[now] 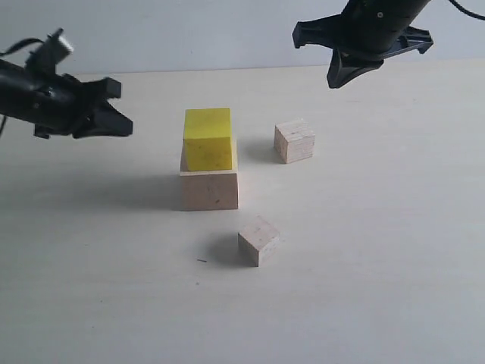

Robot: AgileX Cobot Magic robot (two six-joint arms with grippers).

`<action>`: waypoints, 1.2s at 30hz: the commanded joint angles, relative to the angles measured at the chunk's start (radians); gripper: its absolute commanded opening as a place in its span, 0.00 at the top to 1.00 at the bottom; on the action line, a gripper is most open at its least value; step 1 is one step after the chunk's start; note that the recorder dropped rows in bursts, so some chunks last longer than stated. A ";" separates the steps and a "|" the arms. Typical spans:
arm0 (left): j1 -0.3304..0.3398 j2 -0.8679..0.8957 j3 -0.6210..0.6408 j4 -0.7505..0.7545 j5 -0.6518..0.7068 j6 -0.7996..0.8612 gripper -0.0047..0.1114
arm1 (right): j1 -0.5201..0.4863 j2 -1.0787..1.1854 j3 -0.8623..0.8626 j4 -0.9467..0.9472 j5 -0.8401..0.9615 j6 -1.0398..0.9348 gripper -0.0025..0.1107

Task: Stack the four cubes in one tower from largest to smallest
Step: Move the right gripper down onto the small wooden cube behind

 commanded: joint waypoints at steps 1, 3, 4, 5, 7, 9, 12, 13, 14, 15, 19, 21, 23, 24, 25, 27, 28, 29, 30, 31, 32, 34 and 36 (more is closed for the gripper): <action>0.032 -0.140 0.035 0.017 -0.012 -0.016 0.96 | -0.020 -0.006 0.000 -0.162 -0.023 0.043 0.98; 0.035 -0.210 0.065 0.029 -0.037 -0.025 0.96 | -0.035 0.006 0.000 -0.170 -0.025 0.031 0.98; 0.035 -0.287 0.096 0.066 -0.050 -0.048 0.96 | -0.035 0.022 0.000 -0.170 -0.036 0.025 0.98; 0.035 -0.327 0.112 0.078 -0.050 -0.059 0.96 | -0.035 0.032 0.000 -0.156 -0.051 0.002 0.98; 0.035 -0.443 0.149 0.124 -0.053 -0.085 0.96 | -0.031 0.064 0.000 -0.033 -0.099 -0.143 0.98; 0.035 -0.552 0.164 0.206 -0.054 -0.154 0.96 | -0.031 0.098 0.000 0.156 -0.126 -0.326 0.96; 0.035 -0.699 0.164 0.297 -0.024 -0.246 0.96 | -0.031 0.154 0.000 0.243 -0.167 -0.434 0.76; 0.035 -0.725 0.164 0.305 -0.009 -0.257 0.96 | -0.031 0.171 0.000 0.243 -0.183 -0.434 0.64; 0.035 -0.745 0.164 0.309 0.004 -0.273 0.96 | -0.031 0.185 0.000 0.243 -0.190 -0.434 0.55; 0.035 -0.761 0.164 0.312 0.013 -0.282 0.96 | -0.026 0.197 0.000 0.245 -0.199 -0.434 0.42; 0.035 -0.791 0.164 0.334 0.047 -0.296 0.96 | 0.022 0.230 -0.002 0.243 -0.274 -0.458 0.25; 0.035 -0.791 0.164 0.334 0.052 -0.296 0.96 | 0.043 0.236 -0.002 0.218 -0.307 -0.458 0.25; 0.035 -0.791 0.164 0.334 0.055 -0.298 0.96 | 0.055 0.242 -0.002 0.176 -0.336 -0.450 0.25; 0.035 -0.791 0.164 0.334 0.057 -0.300 0.96 | 0.059 0.242 -0.002 0.147 -0.356 -0.423 0.25; 0.035 -0.791 0.164 0.334 0.061 -0.300 0.96 | 0.060 0.244 -0.002 0.127 -0.368 -0.392 0.25; 0.035 -0.791 0.164 0.334 0.073 -0.300 0.96 | 0.060 0.246 -0.002 0.080 -0.391 -0.340 0.25; 0.035 -0.791 0.164 0.334 0.078 -0.300 0.96 | 0.060 0.246 -0.002 0.060 -0.392 -0.327 0.25; 0.035 -0.791 0.164 0.334 0.080 -0.300 0.96 | 0.060 0.246 -0.002 0.043 -0.392 -0.323 0.25; 0.035 -0.791 0.164 0.334 0.080 -0.300 0.96 | 0.060 0.246 -0.002 0.038 -0.392 -0.323 0.25; 0.035 -0.791 0.164 0.334 0.082 -0.300 0.96 | 0.060 0.246 -0.002 0.038 -0.392 -0.320 0.25; 0.035 -0.791 0.164 0.334 0.082 -0.300 0.96 | 0.060 0.248 -0.002 0.038 -0.395 -0.312 0.25; 0.035 -0.791 0.164 0.334 0.082 -0.300 0.96 | 0.060 0.250 -0.002 0.038 -0.402 -0.311 0.25; 0.035 -0.791 0.164 0.334 0.082 -0.300 0.96 | 0.060 0.261 -0.002 0.038 -0.406 -0.311 0.25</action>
